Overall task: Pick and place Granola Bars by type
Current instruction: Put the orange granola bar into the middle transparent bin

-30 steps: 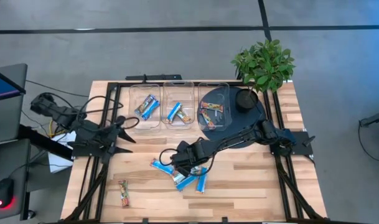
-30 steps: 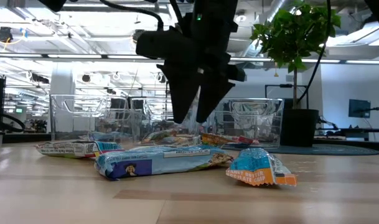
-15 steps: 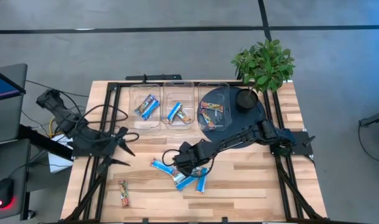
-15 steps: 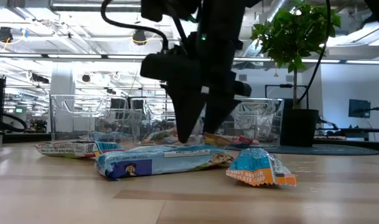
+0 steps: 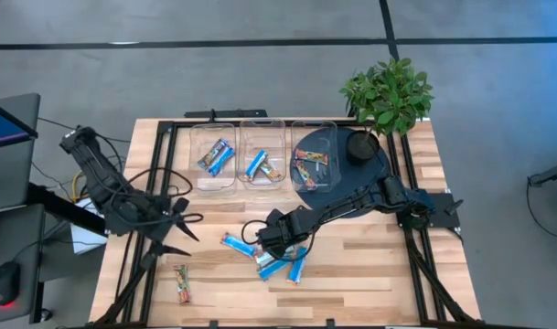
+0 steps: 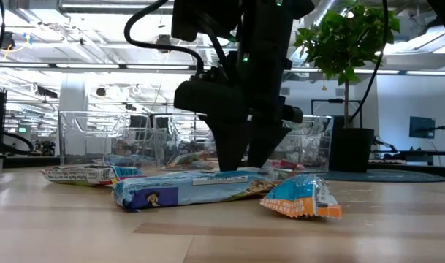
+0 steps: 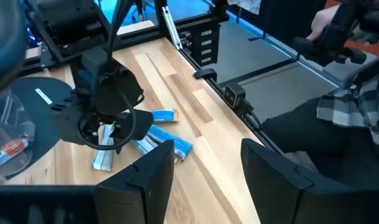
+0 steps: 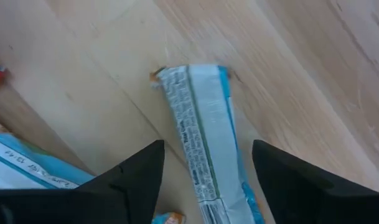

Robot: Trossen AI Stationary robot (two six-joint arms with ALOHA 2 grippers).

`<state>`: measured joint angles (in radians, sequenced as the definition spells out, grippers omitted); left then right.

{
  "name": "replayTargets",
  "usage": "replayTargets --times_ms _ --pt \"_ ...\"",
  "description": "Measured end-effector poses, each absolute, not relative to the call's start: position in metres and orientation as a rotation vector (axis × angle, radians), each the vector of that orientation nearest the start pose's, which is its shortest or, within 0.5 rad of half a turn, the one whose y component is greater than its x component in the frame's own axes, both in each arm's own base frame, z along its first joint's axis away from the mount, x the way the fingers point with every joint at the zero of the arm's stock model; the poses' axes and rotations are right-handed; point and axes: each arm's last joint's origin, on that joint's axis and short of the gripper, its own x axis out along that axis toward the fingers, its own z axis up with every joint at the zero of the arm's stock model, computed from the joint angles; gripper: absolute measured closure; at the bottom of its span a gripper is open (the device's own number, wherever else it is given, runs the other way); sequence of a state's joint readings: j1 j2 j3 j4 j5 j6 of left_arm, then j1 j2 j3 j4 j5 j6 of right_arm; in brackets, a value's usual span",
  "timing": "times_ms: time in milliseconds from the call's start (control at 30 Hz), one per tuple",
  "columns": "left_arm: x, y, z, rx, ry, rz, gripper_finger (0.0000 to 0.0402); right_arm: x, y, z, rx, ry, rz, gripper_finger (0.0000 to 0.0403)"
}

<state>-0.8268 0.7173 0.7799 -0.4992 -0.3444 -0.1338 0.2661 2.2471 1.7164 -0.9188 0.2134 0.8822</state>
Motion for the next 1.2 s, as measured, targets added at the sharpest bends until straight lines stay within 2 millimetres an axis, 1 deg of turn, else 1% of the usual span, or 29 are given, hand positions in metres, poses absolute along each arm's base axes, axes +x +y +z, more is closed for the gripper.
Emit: replayTargets --times_ms 100,233,333,433,533,600,667,800,900,1000,1100,1200 --pt "0.109 -0.107 0.309 0.133 0.414 -0.446 0.0221 0.424 0.109 0.142 0.371 1.292 -0.569 0.02" --pt "0.112 -0.117 0.302 0.162 0.448 -0.44 0.0221 0.424 0.109 0.142 0.355 1.295 -0.568 0.0251" --pt "0.115 -0.129 0.295 0.195 0.481 -0.448 0.0221 0.423 0.108 0.142 0.343 1.302 -0.568 0.0286" --pt "0.117 -0.144 0.287 0.231 0.499 -0.466 0.0221 0.423 0.108 0.142 0.327 1.308 -0.559 0.0309" --pt "0.118 -0.161 0.279 0.264 0.512 -0.499 0.0221 0.423 0.108 0.142 0.325 1.308 -0.557 0.0317" --pt "0.116 -0.172 0.273 0.295 0.515 -0.488 0.0221 0.423 0.108 0.142 0.325 1.308 -0.557 0.0317" --pt "0.114 -0.182 0.264 0.329 0.518 -0.436 0.0221 0.423 0.108 0.142 0.325 1.308 -0.557 0.0316" --pt "0.108 -0.198 0.246 0.37 0.503 -0.275 0.0221 0.423 0.108 0.142 0.314 1.306 -0.556 0.0323" --pt "0.101 -0.206 0.233 0.362 0.472 -0.137 0.0221 0.423 0.108 0.143 0.298 1.288 -0.571 0.0332" --pt "0.094 -0.211 0.223 0.356 0.405 -0.028 0.0221 0.424 0.107 0.143 0.285 1.272 -0.583 0.0337" --pt "0.086 -0.213 0.218 0.358 0.335 0.033 0.0221 0.424 0.107 0.143 0.273 1.256 -0.594 0.0338" --pt "0.078 -0.212 0.216 0.355 0.298 0.052 0.0221 0.426 0.108 0.143 0.258 1.233 -0.591 0.0339"
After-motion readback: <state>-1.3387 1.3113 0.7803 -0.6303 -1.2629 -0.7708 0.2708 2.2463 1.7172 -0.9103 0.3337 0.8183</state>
